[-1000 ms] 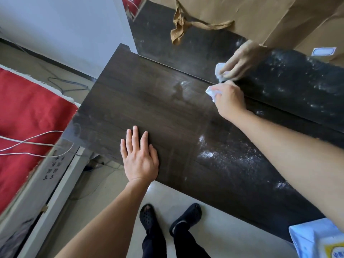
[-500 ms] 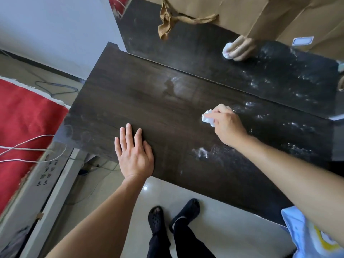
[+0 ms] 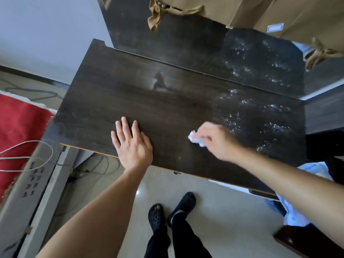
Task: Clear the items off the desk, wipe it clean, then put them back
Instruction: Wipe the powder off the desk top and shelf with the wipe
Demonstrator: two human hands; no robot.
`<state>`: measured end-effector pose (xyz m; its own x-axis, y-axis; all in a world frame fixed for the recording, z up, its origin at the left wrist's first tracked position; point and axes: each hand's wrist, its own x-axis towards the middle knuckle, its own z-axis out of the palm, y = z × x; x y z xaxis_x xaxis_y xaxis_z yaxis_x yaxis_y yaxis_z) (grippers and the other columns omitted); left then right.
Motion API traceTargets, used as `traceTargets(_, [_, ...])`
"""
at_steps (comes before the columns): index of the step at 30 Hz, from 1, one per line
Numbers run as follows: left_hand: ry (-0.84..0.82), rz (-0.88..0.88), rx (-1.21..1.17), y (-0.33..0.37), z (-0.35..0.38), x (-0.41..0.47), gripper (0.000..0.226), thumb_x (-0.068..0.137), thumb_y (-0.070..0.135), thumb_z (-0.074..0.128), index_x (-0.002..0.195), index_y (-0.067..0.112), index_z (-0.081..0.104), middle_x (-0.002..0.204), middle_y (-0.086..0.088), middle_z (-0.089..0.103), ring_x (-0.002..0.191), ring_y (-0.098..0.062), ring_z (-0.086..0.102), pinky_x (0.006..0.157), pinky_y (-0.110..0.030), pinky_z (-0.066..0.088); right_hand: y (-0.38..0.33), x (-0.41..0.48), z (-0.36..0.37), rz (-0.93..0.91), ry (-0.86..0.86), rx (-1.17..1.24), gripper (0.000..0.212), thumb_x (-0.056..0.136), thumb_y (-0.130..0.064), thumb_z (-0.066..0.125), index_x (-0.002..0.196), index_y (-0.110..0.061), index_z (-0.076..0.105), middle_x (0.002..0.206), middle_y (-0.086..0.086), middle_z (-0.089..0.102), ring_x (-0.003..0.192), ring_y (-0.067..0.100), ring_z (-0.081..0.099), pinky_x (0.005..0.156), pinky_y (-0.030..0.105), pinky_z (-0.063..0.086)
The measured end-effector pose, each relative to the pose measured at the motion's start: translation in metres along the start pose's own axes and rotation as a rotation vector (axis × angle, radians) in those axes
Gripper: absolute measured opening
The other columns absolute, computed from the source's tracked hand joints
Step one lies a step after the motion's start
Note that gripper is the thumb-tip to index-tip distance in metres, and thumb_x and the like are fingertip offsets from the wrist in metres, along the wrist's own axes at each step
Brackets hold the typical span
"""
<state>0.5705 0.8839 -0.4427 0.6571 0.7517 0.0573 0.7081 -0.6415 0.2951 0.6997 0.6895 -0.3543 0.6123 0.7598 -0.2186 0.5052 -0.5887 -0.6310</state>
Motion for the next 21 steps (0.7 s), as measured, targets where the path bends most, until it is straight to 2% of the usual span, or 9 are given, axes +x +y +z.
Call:
traceTargets(3, [0.012, -0.001, -0.001, -0.002, 0.003, 0.001, 0.044, 0.092, 0.026, 0.037, 0.132, 0.012, 0.049, 0.152, -0.014, 0.032, 0.143, -0.032, 0.022, 0.117, -0.049, 0.013, 0.011, 0.098, -0.016, 0.186, 0.185, 0.112, 0.012, 0.086, -0.022, 0.064, 0.082, -0.017, 0.074, 0.083, 0.007, 0.072, 0.074, 0.018, 0.069, 0.075, 0.038, 0.057])
traceTargets(5, [0.023, 0.013, -0.012, -0.003, 0.004, 0.000, 0.044, 0.092, 0.027, 0.037, 0.132, 0.013, 0.050, 0.152, -0.014, 0.033, 0.143, -0.031, 0.022, 0.117, -0.048, 0.013, 0.019, 0.130, -0.008, 0.300, 0.261, 0.073, 0.012, 0.084, -0.020, 0.065, 0.091, -0.018, 0.075, 0.093, 0.006, 0.071, 0.084, 0.021, 0.068, 0.082, 0.039, 0.055])
traceTargets(6, [0.027, 0.019, -0.017, -0.001, 0.005, 0.000, 0.044, 0.092, 0.027, 0.038, 0.132, 0.013, 0.050, 0.151, -0.014, 0.033, 0.143, -0.031, 0.023, 0.117, -0.048, 0.013, 0.019, 0.131, 0.000, 0.313, 0.275, -0.009, 0.015, 0.085, -0.017, 0.062, 0.095, -0.017, 0.075, 0.098, 0.007, 0.069, 0.089, 0.023, 0.066, 0.084, 0.037, 0.053])
traceTargets(8, [0.026, 0.013, -0.021, -0.002, 0.006, 0.001, 0.044, 0.092, 0.027, 0.038, 0.132, 0.013, 0.050, 0.151, -0.014, 0.033, 0.143, -0.031, 0.023, 0.117, -0.048, 0.013, 0.011, 0.104, 0.026, 0.212, 0.270, -0.112, 0.026, 0.086, -0.012, 0.051, 0.097, -0.015, 0.074, 0.098, 0.009, 0.063, 0.090, 0.027, 0.062, 0.079, 0.031, 0.048])
traceTargets(11, [0.017, 0.018, -0.023, -0.002, 0.004, 0.000, 0.044, 0.092, 0.027, 0.038, 0.132, 0.013, 0.050, 0.151, -0.014, 0.033, 0.142, -0.031, 0.023, 0.117, -0.049, 0.014, -0.005, 0.011, 0.062, -0.026, 0.166, -0.100, 0.037, 0.078, 0.004, 0.047, 0.094, -0.017, 0.073, 0.086, 0.005, 0.057, 0.083, 0.021, 0.053, 0.070, 0.029, 0.045])
traceTargets(13, [0.001, 0.015, -0.027, -0.001, 0.002, 0.001, 0.046, 0.091, 0.027, 0.037, 0.132, 0.013, 0.050, 0.152, -0.014, 0.033, 0.143, -0.032, 0.023, 0.117, -0.049, 0.014, -0.010, -0.052, 0.077, -0.063, -0.009, -0.074, 0.042, 0.077, 0.011, 0.052, 0.095, -0.022, 0.071, 0.087, 0.000, 0.055, 0.082, 0.012, 0.045, 0.067, 0.025, 0.041])
traceTargets(16, [-0.013, 0.018, -0.028, 0.000, 0.001, 0.001, 0.047, 0.091, 0.028, 0.034, 0.133, 0.012, 0.050, 0.152, -0.015, 0.032, 0.142, -0.033, 0.022, 0.117, -0.050, 0.014, -0.018, -0.098, 0.077, -0.048, -0.238, -0.062, 0.032, 0.084, 0.002, 0.054, 0.094, -0.024, 0.070, 0.090, -0.001, 0.059, 0.083, 0.007, 0.044, 0.071, 0.021, 0.036])
traceTargets(17, [-0.014, 0.019, -0.027, -0.001, 0.002, 0.001, 0.047, 0.091, 0.028, 0.034, 0.132, 0.012, 0.050, 0.152, -0.015, 0.032, 0.142, -0.033, 0.023, 0.117, -0.050, 0.014, -0.019, -0.093, 0.071, -0.024, -0.216, -0.013, 0.031, 0.086, -0.001, 0.052, 0.095, -0.023, 0.071, 0.088, -0.001, 0.059, 0.082, 0.007, 0.046, 0.070, 0.021, 0.036])
traceTargets(21, [0.003, 0.021, -0.026, -0.003, 0.004, 0.000, 0.046, 0.091, 0.027, 0.037, 0.132, 0.012, 0.050, 0.151, -0.015, 0.033, 0.142, -0.033, 0.023, 0.116, -0.049, 0.014, -0.019, -0.004, 0.041, -0.017, 0.122, 0.034, 0.033, 0.084, -0.002, 0.047, 0.094, -0.018, 0.075, 0.085, 0.004, 0.060, 0.076, 0.017, 0.057, 0.068, 0.023, 0.044])
